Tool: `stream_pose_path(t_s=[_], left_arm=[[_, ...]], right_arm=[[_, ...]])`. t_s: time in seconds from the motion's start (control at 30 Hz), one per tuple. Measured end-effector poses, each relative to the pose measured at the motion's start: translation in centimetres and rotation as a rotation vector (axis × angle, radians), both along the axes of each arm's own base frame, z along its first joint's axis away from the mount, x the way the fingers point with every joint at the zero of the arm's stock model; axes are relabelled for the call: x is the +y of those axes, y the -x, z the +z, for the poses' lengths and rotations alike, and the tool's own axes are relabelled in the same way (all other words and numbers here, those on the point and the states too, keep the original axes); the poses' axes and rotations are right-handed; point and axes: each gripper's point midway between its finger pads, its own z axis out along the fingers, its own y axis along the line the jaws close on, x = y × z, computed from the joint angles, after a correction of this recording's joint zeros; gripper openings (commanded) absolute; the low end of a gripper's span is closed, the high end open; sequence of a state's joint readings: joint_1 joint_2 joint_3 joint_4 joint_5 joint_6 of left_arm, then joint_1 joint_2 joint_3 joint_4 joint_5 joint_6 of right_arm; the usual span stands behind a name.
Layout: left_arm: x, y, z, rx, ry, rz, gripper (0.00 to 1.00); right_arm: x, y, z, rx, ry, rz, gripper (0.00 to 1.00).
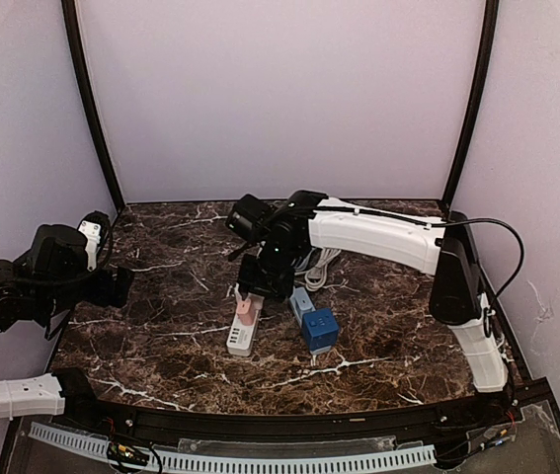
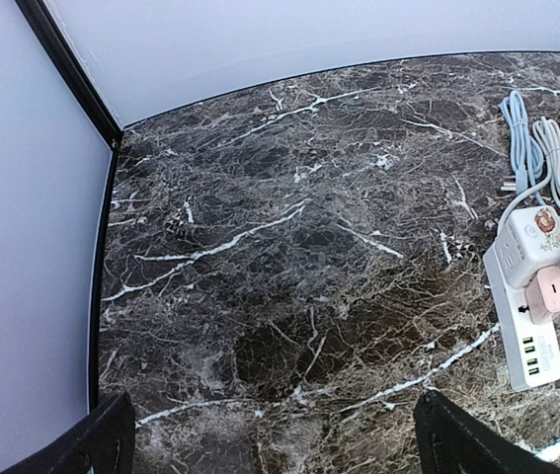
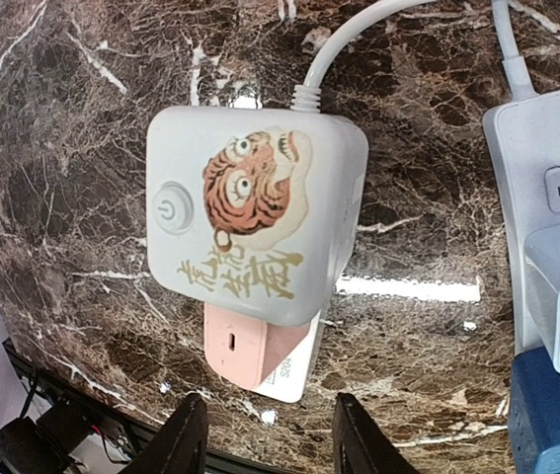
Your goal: Insert the plug
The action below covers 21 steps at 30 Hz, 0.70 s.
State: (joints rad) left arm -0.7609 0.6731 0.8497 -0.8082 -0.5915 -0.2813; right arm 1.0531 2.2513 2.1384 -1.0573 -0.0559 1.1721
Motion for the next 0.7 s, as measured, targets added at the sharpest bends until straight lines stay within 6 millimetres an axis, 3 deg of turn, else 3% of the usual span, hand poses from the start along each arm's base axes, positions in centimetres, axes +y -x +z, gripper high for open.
stream_pose_path(t_s=[0.4, 0.7], left_arm=[[0.0, 0.0, 0.0, -0.001, 0.000, 0.001, 0.99], [0.0, 0.0, 0.0, -0.001, 0.000, 0.001, 0.99]], right_arm=[[1.3, -0.6, -0.8, -0.005, -0.041, 0.014, 0.23], [1.0, -1.3, -1.7, 0.004, -0.034, 0.001, 0.18]])
